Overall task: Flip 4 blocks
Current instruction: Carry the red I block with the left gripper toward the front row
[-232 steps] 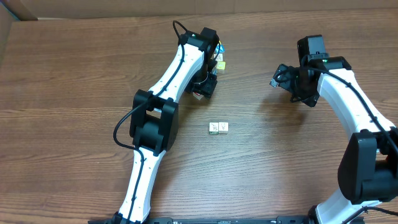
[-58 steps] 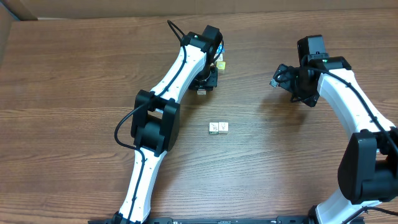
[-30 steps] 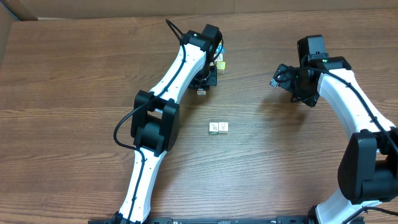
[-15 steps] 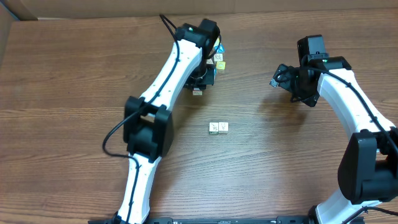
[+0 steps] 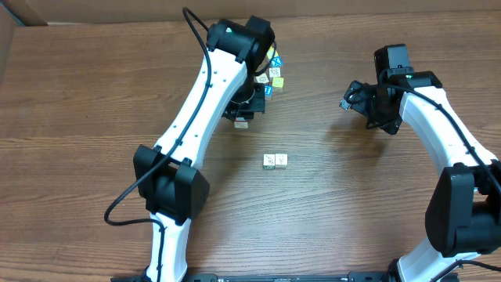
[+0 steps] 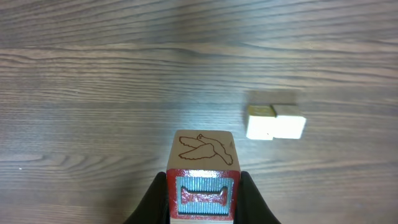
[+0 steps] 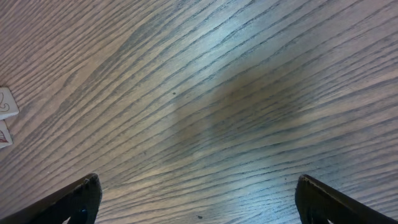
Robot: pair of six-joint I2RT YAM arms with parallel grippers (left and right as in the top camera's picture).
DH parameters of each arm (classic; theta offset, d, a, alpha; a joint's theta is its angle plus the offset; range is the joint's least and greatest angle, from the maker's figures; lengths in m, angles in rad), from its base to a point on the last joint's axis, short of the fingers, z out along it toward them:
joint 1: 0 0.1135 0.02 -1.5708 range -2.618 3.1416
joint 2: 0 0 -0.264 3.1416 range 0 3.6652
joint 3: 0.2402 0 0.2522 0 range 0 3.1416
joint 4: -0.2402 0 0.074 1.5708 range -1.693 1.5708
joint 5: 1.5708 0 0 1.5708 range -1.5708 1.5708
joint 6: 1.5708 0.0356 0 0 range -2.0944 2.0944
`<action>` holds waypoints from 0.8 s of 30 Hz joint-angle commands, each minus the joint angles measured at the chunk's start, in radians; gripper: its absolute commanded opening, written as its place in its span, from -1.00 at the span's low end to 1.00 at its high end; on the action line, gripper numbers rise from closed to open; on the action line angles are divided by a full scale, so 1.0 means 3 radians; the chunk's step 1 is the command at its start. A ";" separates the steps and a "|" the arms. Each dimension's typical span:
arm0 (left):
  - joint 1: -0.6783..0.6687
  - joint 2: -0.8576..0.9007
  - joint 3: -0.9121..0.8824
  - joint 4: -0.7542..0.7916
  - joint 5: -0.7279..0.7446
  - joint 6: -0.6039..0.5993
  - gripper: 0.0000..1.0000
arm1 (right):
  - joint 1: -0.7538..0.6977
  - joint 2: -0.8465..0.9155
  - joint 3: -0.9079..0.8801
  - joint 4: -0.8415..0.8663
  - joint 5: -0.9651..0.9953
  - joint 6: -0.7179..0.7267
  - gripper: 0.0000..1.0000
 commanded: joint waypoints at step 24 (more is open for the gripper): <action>-0.0342 -0.1143 -0.2852 0.1925 -0.0018 -0.0566 -0.82 | -0.0008 -0.0010 0.0037 0.0020 0.0032 -0.0014 1.00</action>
